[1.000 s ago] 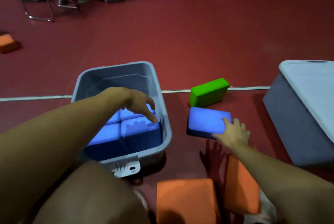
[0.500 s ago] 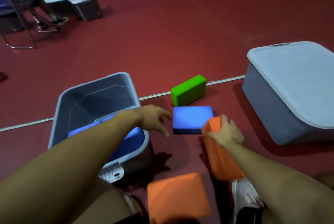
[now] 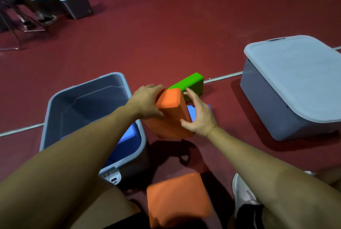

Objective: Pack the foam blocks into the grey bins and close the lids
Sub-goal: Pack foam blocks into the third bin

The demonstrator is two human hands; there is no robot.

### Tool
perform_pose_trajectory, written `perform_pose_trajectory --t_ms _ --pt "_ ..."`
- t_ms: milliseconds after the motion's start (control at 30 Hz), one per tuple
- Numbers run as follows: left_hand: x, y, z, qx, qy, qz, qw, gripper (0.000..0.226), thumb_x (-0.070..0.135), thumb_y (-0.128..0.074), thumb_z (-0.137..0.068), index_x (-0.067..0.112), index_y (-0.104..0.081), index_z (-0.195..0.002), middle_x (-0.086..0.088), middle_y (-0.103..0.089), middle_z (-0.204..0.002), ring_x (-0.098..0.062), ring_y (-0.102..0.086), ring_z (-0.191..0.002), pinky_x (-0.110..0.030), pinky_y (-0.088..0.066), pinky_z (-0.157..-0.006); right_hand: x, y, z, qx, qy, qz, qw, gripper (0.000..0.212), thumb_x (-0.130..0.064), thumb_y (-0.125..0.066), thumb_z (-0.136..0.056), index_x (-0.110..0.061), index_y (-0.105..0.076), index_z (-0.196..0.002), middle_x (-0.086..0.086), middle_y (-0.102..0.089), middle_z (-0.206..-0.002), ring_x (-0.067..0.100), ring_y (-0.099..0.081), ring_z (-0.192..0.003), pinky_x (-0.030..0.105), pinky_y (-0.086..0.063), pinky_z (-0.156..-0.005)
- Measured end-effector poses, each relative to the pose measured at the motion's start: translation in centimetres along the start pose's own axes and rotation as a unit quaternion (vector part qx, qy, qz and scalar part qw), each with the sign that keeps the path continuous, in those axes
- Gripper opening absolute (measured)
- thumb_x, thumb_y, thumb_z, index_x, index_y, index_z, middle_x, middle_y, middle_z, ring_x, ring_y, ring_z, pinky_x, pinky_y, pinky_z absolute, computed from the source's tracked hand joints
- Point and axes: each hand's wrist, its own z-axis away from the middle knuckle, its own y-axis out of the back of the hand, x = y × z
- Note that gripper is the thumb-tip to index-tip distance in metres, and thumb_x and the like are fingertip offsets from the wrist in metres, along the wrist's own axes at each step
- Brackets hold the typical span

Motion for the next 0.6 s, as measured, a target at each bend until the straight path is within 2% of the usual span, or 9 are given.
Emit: perform_pose_trajectory --t_ms 67,100,200,267,333,433,533,600 --pt "-0.5 -0.6 0.1 -0.003 0.013 -0.025 1.0 0.095 0.043 -0.087 -0.053 0.032 -0.043 -0.137 -0.006 -0.056 -0.119 -0.033 -0.053 -0.106 -0.046 -0.046 -0.096 3.0 -1.0 1.9 -0.047 -0.112 0.042 0.992 0.111 -0.044 -0.085 -0.062 -0.014 -0.027 -0.152 0.001 -0.048 -0.144 0.014 -0.051 -0.125 0.027 -0.04 -0.102" --pt "-0.7 -0.8 0.1 -0.008 0.016 -0.032 0.999 0.096 0.044 -0.085 -0.053 0.033 -0.042 -0.138 -0.006 -0.055 -0.119 -0.033 -0.053 -0.106 -0.048 -0.046 -0.096 4.7 -1.5 3.2 -0.098 -0.172 0.075 0.977 0.114 -0.047 -0.086 -0.063 -0.013 -0.025 -0.153 0.005 -0.045 -0.147 0.02 -0.049 -0.129 0.03 -0.04 -0.104" --pt "-1.1 -1.3 -0.1 -0.024 0.02 -0.026 0.999 0.099 0.046 -0.085 -0.052 0.032 -0.04 -0.139 -0.007 -0.055 -0.121 -0.033 -0.053 -0.108 -0.048 -0.047 -0.095 9.3 -2.8 8.5 -0.311 -0.31 0.159 0.884 0.121 -0.049 -0.086 -0.063 -0.012 -0.016 -0.155 0.018 -0.037 -0.152 0.031 -0.04 -0.137 0.033 -0.038 -0.108" --pt "-1.2 -1.6 -0.1 -0.031 0.011 -0.024 0.999 0.1 0.046 -0.085 -0.052 0.031 -0.041 -0.141 -0.007 -0.055 -0.121 -0.033 -0.054 -0.108 -0.045 -0.048 -0.094 11.1 -3.8 11.8 -0.382 -0.355 0.151 0.84 0.131 -0.054 -0.088 -0.058 -0.016 -0.011 -0.156 0.015 -0.033 -0.155 0.029 -0.038 -0.138 0.03 -0.037 -0.109" --pt "-1.0 -1.9 -0.3 -0.036 -0.003 -0.026 0.999 0.1 0.045 -0.085 -0.053 0.03 -0.041 -0.141 -0.008 -0.056 -0.12 -0.033 -0.055 -0.108 -0.042 -0.049 -0.092 11.8 -5.0 13.9 -0.406 -0.38 0.13 0.821 0.13 -0.052 -0.087 -0.059 -0.016 -0.01 -0.157 0.01 -0.028 -0.158 0.027 -0.033 -0.141 0.029 -0.033 -0.112" --pt "-0.8 -2.1 -0.5 -0.034 -0.022 -0.028 0.999 0.094 0.039 -0.086 -0.057 0.028 -0.044 -0.141 -0.008 -0.057 -0.122 -0.032 -0.054 -0.109 -0.036 -0.044 -0.088 11.5 -6.9 14.9 -0.412 -0.387 0.123 0.816 0.113 -0.049 -0.083 -0.067 -0.017 -0.02 -0.156 0.008 -0.033 -0.156 0.026 -0.035 -0.141 0.03 -0.032 -0.111" --pt "-0.7 -2.0 -0.6 -0.032 -0.029 -0.028 0.999 0.093 0.036 -0.086 -0.059 0.028 -0.044 -0.142 -0.008 -0.056 -0.123 -0.031 -0.054 -0.109 -0.033 -0.042 -0.087 11.8 -8.5 14.8 -0.413 -0.379 0.106 0.821 0.132 -0.058 -0.086 -0.045 -0.019 -0.022 -0.154 0.01 -0.039 -0.151 0.027 -0.041 -0.135 0.03 -0.039 -0.105" --pt "-0.9 -2.0 -0.7 -0.036 -0.024 -0.027 0.999 0.093 0.036 -0.086 -0.059 0.029 -0.044 -0.142 -0.008 -0.056 -0.122 -0.031 -0.054 -0.109 -0.034 -0.043 -0.088 12.3 -9.3 14.9 -0.409 -0.371 0.094 0.828 0.131 -0.057 -0.087 -0.041 -0.019 -0.026 -0.151 0.01 -0.043 -0.148 0.028 -0.044 -0.132 0.031 -0.042 -0.101"
